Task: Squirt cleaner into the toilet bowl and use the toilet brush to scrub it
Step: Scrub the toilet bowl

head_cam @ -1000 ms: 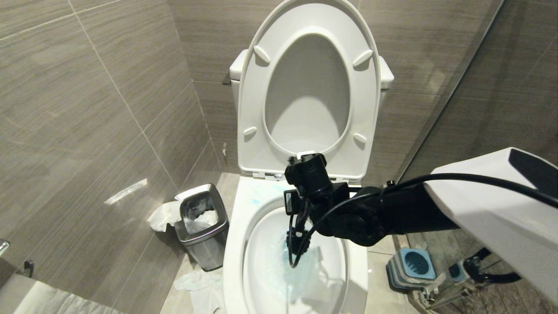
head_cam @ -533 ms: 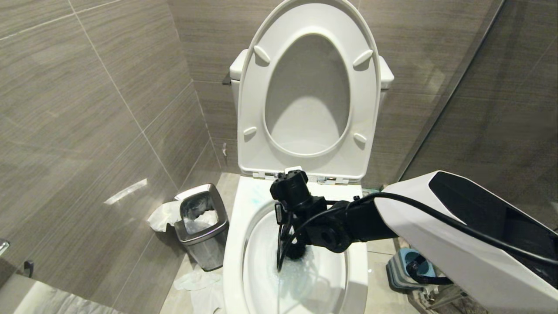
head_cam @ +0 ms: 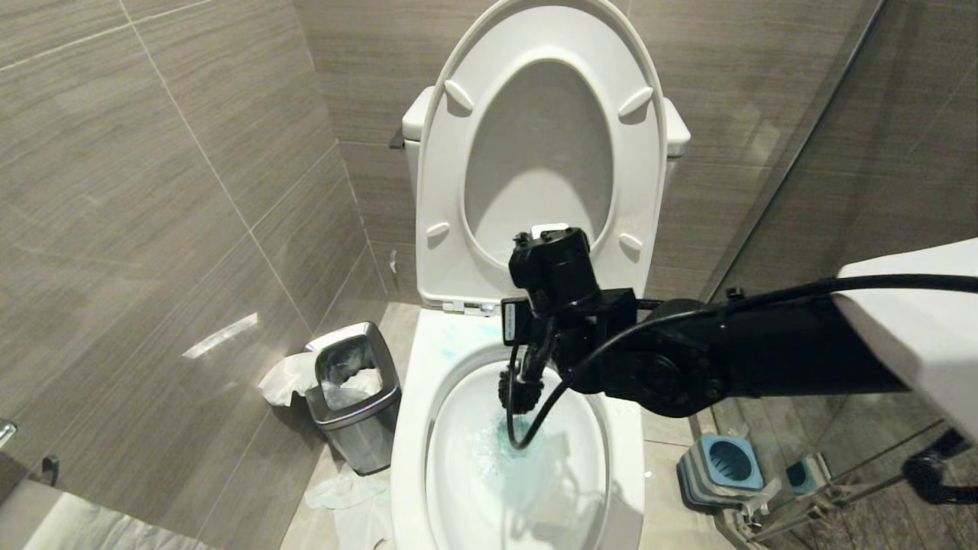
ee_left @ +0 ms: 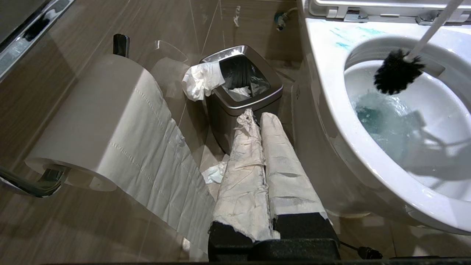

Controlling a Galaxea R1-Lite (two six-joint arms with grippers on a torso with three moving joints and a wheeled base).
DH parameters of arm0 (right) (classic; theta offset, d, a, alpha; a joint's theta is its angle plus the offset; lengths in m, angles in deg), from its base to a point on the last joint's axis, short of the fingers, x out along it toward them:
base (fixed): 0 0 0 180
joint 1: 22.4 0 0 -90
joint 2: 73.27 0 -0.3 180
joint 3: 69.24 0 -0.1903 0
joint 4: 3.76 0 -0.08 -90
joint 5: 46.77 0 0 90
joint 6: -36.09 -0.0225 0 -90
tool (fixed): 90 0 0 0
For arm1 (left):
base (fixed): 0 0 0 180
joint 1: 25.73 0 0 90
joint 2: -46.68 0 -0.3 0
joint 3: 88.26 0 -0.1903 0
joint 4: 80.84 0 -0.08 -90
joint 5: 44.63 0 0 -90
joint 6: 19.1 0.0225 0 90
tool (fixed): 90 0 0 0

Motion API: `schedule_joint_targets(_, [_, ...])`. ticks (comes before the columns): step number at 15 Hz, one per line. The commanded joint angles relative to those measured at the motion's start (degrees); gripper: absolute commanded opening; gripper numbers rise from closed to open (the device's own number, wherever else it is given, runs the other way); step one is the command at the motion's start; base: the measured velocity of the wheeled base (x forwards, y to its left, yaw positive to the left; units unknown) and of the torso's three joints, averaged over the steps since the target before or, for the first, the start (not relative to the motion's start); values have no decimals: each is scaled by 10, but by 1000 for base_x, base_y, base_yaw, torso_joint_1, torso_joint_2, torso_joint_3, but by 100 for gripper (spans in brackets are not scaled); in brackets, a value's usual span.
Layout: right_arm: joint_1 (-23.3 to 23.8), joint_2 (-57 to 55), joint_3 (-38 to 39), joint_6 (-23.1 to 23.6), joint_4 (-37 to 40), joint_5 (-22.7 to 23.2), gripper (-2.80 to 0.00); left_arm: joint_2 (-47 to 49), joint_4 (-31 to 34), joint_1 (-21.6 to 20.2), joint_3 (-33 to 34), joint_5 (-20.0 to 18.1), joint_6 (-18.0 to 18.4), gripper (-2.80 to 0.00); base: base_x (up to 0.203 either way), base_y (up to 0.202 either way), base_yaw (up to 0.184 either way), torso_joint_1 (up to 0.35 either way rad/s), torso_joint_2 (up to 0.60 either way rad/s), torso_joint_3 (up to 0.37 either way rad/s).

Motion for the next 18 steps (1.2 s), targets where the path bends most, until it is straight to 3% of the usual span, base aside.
schedule_joint_targets(1, [-2,70,40,-8,0,-3,-280,0,0,0,1,0,0,-280,0,0,0,0,0,0])
schedule_joint_targets(8, [-1,6,38,-23,-8,-7,-280,0,0,0,1,0,0,-280,0,0,0,0,0,0])
schedule_joint_targets(15, [-2,-86,-74,-33,-19,-10,-280,0,0,0,1,0,0,-280,0,0,0,0,0,0])
schedule_joint_targets(18, [-30,-106,-97,-32,-16,-10,-280,0,0,0,1,0,0,-280,0,0,0,0,0,0])
